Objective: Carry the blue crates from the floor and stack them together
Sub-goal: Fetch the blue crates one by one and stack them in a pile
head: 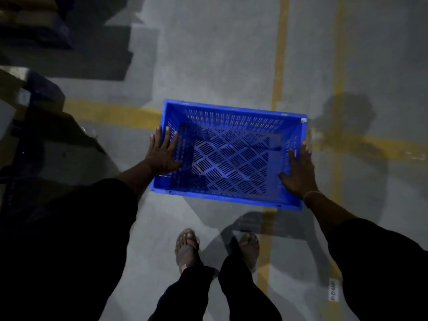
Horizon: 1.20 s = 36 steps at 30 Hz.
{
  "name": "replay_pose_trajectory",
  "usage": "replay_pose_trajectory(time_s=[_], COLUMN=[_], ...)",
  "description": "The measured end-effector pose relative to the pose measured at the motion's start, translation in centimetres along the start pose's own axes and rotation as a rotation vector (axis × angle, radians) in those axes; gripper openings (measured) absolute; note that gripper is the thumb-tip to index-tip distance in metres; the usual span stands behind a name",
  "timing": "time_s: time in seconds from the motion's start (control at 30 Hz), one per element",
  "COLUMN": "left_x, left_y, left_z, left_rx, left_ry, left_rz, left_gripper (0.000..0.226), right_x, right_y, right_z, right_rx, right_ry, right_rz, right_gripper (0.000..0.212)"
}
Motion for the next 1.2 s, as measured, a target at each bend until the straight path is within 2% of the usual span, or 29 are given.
replay_pose_trajectory(time_s=[0.07, 0.2, 0.37, 0.5, 0.63, 0.87, 0.97, 1.2], left_x=[1.7, 7.4, 16.2, 23.2, 29.6, 35.6, 37.0, 40.9], left_y=[1.4, 3.8, 9.0, 13.0, 15.4, 14.0, 12.5, 8.9], left_z=[-2.0, -8.1, -15.1, -18.9, -22.1, -27.0, -28.7, -34.1], left_rx=[0.042, 0.202, 0.361, 0.373, 0.367, 0.333, 0.294, 0.271], left_ry=[0.045, -0.063, -0.182, -0.284, -0.375, -0.526, -0.570, -0.647], left_rz=[0.049, 0.101, 0.175, 0.179, 0.204, 0.312, 0.361, 0.395], left_gripper=[0.125, 0.124, 0.126, 0.112, 0.107, 0.100, 0.099, 0.095], right_x=[0.3, 4.4, 13.2, 20.9, 29.0, 38.8, 42.9, 54.1], right_y=[1.9, 6.9, 15.1, 20.3, 24.4, 23.2, 21.7, 18.4], right_z=[0.1, 1.5, 3.2, 3.5, 4.1, 3.5, 2.6, 1.3], right_rx=[-0.005, -0.078, -0.248, -0.290, -0.347, -0.500, -0.564, -0.694], right_ry=[-0.042, -0.043, -0.076, -0.112, -0.156, -0.333, -0.448, -0.640], right_rz=[0.102, 0.172, 0.103, 0.048, -0.058, -0.125, -0.187, -0.280], right_gripper=[0.099, 0.104, 0.096, 0.095, 0.092, 0.098, 0.088, 0.083])
Point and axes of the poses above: each hand's wrist, its own x-axis away from the middle knuckle, its own y-axis out of the back of the hand, z = x × y, the point moved 6 cm from there along -x, towards the middle knuckle, and after that the axes turned 13 degrees about x, right-handed, at the moved point
